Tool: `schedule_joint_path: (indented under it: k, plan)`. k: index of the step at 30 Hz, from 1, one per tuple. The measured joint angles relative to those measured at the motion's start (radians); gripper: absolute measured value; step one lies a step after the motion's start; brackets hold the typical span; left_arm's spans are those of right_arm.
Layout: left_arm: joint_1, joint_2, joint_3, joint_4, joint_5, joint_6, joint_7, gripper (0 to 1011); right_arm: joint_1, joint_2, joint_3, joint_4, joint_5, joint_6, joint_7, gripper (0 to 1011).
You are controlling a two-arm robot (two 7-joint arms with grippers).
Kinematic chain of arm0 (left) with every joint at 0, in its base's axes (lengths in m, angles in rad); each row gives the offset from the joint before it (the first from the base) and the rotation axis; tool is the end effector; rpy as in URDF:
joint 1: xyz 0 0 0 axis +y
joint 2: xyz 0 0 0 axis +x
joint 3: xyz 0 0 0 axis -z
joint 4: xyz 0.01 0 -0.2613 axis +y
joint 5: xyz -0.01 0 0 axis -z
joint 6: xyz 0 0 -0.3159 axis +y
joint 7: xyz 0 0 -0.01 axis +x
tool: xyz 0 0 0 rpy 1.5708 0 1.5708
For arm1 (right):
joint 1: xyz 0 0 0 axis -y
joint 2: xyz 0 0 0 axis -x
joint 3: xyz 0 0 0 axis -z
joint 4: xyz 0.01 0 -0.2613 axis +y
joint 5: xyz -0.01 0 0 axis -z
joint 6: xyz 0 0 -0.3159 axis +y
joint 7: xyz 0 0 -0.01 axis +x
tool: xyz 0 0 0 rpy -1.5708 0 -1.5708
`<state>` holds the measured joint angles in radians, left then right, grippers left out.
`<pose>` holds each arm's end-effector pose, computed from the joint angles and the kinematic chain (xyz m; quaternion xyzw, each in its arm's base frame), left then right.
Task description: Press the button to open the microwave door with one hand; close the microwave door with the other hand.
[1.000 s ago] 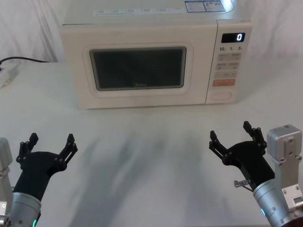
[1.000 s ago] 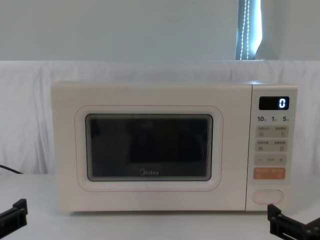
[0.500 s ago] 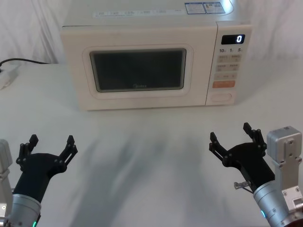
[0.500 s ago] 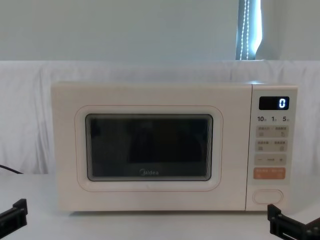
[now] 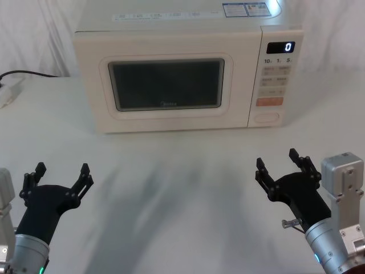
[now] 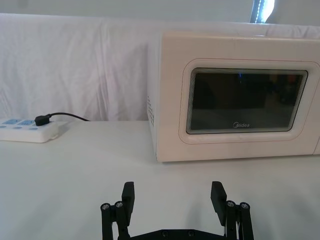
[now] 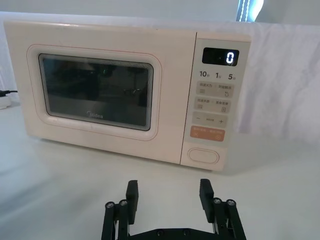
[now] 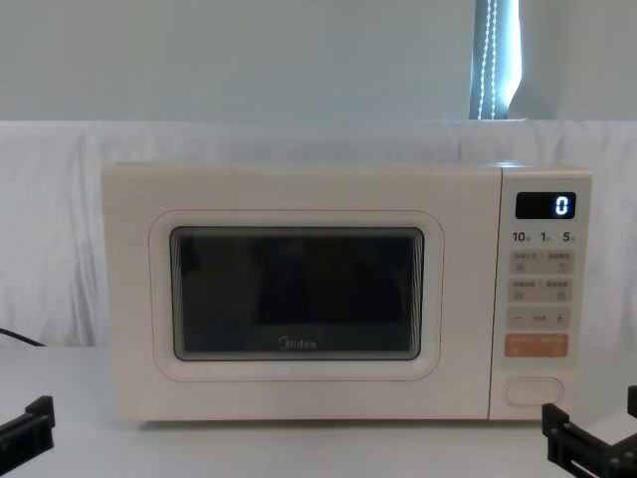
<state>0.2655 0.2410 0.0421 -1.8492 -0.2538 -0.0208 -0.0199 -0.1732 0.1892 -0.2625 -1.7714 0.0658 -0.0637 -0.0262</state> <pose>0.2673 0.0300 -0.2584 -0.0174 0.0064 0.6616 0.7496 0.2775 0.0457 -0.2699 -0.0014 -0.0414 -0.6058 0.7945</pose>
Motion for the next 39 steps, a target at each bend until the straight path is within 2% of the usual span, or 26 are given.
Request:
schedule_joint_path:
  k: [3,5,11,12,17,18,20,26,34,39]
  plan:
    - [0.000,0.000,0.000,0.000,0.000,0.000,0.000,1001,0.000,0.000,0.000,0.000,0.000,0.000,0.000,747]
    - [0.000,0.000,0.000,0.000,0.000,0.000,0.000,1001,0.000,0.000,0.000,0.000,0.000,0.000,0.000,664]
    - [0.000,0.000,0.000,0.000,0.000,0.000,0.000,1001,0.000,0.000,0.000,0.000,0.000,0.000,0.000,503]
    - [0.000,0.000,0.000,0.000,0.000,0.000,0.000,1001,0.000,0.000,0.000,0.000,0.000,0.000,0.000,442]
    - [0.000,0.000,0.000,0.000,0.000,0.000,0.000,1001,0.000,0.000,0.000,0.000,0.000,0.000,0.000,305]
    - [0.000,0.000,0.000,0.000,0.000,0.000,0.000,1001,0.000,0.000,0.000,0.000,0.000,0.000,0.000,248]
    - [0.000,0.000,0.000,0.000,0.000,0.000,0.000,1001,0.000,0.000,0.000,0.000,0.000,0.000,0.000,218]
    - [0.000,0.000,0.000,0.000,0.000,0.000,0.000,1001,0.000,0.000,0.000,0.000,0.000,0.000,0.000,15]
    - [0.000,0.000,0.000,0.000,0.000,0.000,0.000,1001,0.000,0.000,0.000,0.000,0.000,0.000,0.000,0]
    - [0.000,0.000,0.000,0.000,0.000,0.000,0.000,1001,0.017,-0.021,0.021,0.023,0.020,-0.003,0.020,0]
